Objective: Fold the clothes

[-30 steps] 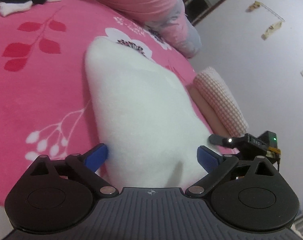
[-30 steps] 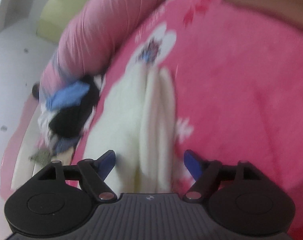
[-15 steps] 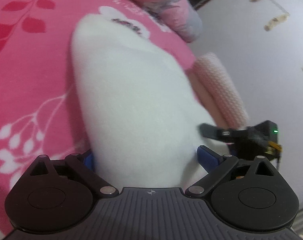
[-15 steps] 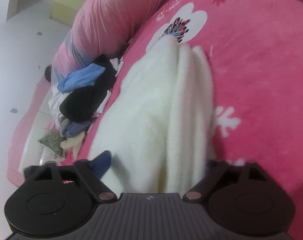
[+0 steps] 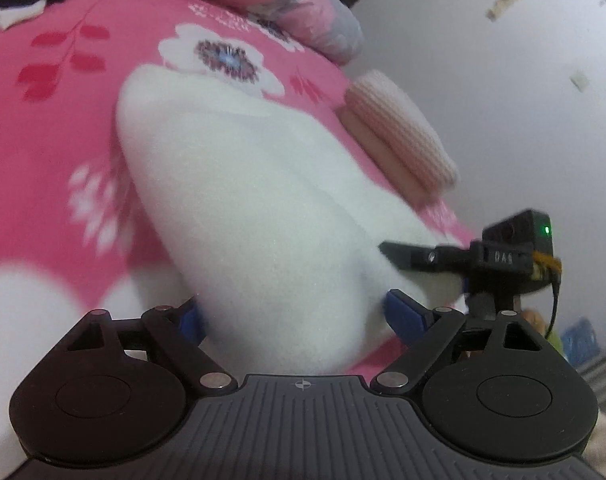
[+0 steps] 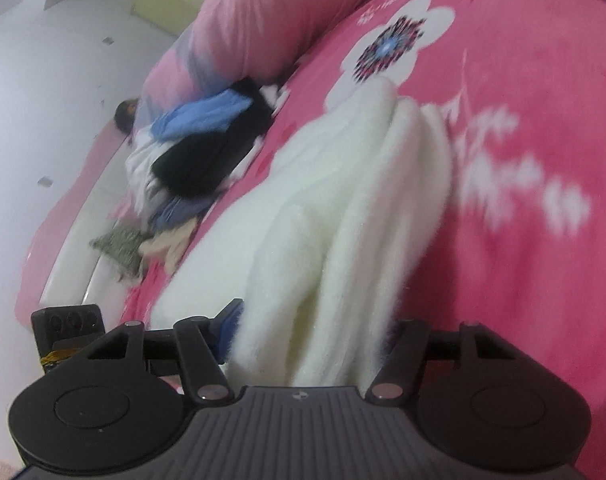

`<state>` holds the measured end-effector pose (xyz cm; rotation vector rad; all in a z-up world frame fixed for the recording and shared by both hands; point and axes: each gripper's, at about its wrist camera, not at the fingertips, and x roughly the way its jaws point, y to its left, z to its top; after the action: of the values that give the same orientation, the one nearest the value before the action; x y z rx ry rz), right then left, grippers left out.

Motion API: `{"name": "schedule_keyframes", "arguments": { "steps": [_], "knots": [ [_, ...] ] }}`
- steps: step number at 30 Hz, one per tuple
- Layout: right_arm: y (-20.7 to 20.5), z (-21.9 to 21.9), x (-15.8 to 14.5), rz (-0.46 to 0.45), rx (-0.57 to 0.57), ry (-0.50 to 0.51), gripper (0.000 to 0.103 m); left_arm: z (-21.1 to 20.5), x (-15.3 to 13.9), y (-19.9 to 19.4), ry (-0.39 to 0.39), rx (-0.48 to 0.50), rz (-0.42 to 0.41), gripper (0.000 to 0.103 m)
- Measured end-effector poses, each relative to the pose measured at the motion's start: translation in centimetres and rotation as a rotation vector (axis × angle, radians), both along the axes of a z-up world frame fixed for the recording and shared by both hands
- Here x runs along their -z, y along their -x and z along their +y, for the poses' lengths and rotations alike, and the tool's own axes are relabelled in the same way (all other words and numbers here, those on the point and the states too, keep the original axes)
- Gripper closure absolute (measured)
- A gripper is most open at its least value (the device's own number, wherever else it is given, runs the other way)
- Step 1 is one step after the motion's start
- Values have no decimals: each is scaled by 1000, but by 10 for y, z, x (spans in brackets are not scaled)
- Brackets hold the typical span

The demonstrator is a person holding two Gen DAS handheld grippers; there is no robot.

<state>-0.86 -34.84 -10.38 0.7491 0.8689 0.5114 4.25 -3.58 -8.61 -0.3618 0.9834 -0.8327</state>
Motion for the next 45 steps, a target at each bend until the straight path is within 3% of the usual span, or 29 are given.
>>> {"name": "schedule_keyframes", "arguments": {
  "steps": [2,6,10,13,18,22,25,32,38,42,43,45],
  "knots": [
    [20,6,5,-8,8,7,35,5,7,8,-22,-11,20,15],
    [59,-8,6,-62,139,-37,35,5,2,17,-75,-22,-23,15],
    [109,-30,0,-146,297,-128,36,8,-20,29,-150,-44,-160,13],
    [137,-26,-2,-190,352,-134,43,6,-33,31,-181,-90,-246,12],
    [141,1,-12,-227,354,56,50,-10,-49,36,-182,-119,-384,12],
    [138,23,-20,-275,302,156,52,-35,-52,40,-215,-85,-491,12],
    [137,36,-19,-288,278,226,52,-50,-43,35,-244,-74,-488,13],
    [156,14,-3,-241,308,218,52,-59,-30,34,-311,-73,-508,12],
    [139,5,11,-255,274,236,53,-61,-25,36,-335,-64,-517,11],
    [123,6,18,-282,238,236,69,-62,-23,35,-340,-58,-516,9],
    [122,6,17,-285,217,223,83,-61,-23,34,-338,-58,-511,9],
    [124,8,9,-276,215,183,84,-63,-24,33,-342,-56,-502,9]
  ]
}}
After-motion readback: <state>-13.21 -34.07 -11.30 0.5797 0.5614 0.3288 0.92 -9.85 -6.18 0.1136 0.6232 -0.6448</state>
